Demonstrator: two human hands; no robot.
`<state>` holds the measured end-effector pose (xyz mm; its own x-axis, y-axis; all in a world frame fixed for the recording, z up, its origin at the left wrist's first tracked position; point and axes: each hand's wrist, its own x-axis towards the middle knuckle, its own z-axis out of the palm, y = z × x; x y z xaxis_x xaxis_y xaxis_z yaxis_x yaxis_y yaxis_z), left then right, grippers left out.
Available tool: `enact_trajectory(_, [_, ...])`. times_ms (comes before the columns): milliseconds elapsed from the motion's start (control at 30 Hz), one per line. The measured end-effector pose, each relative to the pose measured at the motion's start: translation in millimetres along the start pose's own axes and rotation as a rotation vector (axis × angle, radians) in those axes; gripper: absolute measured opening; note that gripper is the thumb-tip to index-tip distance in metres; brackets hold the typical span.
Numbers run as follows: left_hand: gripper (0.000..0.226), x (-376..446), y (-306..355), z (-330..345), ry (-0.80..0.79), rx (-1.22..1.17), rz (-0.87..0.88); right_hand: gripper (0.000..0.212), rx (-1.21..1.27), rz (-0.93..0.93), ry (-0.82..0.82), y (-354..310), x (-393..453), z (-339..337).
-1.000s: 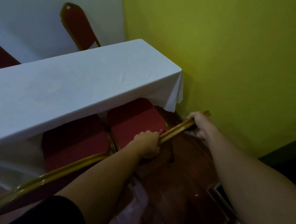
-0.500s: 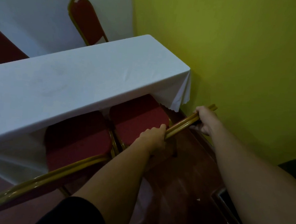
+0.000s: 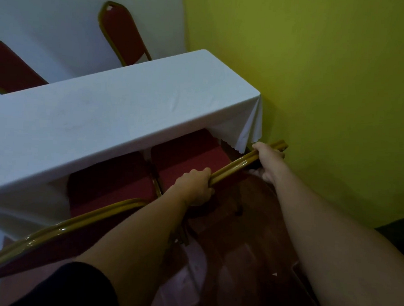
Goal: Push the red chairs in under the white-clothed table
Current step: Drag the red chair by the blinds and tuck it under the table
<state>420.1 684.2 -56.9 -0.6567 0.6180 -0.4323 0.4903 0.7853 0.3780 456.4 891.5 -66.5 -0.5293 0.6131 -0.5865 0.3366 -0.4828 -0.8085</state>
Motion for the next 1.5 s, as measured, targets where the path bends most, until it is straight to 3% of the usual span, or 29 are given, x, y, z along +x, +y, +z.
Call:
enact_trajectory(167, [0.044,-15.6,-4.3,1.5,0.0,0.042,0.009,0.087,0.172,0.011,-0.041,19.5,-16.4,5.7])
enact_trajectory(400, [0.04,-51.2,-31.8,-20.1,-0.013,0.002,-0.027,0.087,0.141,-0.048,0.138,45.6,-49.4,49.8])
enact_trajectory(567, [0.044,-76.3,-56.5,-31.5,0.01,0.126,-0.112,0.09,0.164,-0.147,0.069,31.7,-36.5,49.5])
enact_trajectory(767, [0.038,-97.3,-97.9,-29.0,0.054,0.206,-0.19,0.066,0.131,0.023,-0.118,58.9,-60.9,67.2])
enact_trajectory(867, [0.046,-107.4,-120.6,-25.9,0.059,0.325,-0.242,0.06,0.088,0.032,-0.062,73.7,-80.6,87.4])
enact_trajectory(1133, [0.009,-108.5,-139.0,-37.4,0.039,0.362,-0.193,0.055,0.063,0.003,0.007,77.9,-84.0,102.6])
enact_trajectory(1500, [0.014,-89.6,-146.9,-48.7,-0.046,0.344,-0.166,0.059,0.085,-0.034,0.003,79.7,-78.0,143.8])
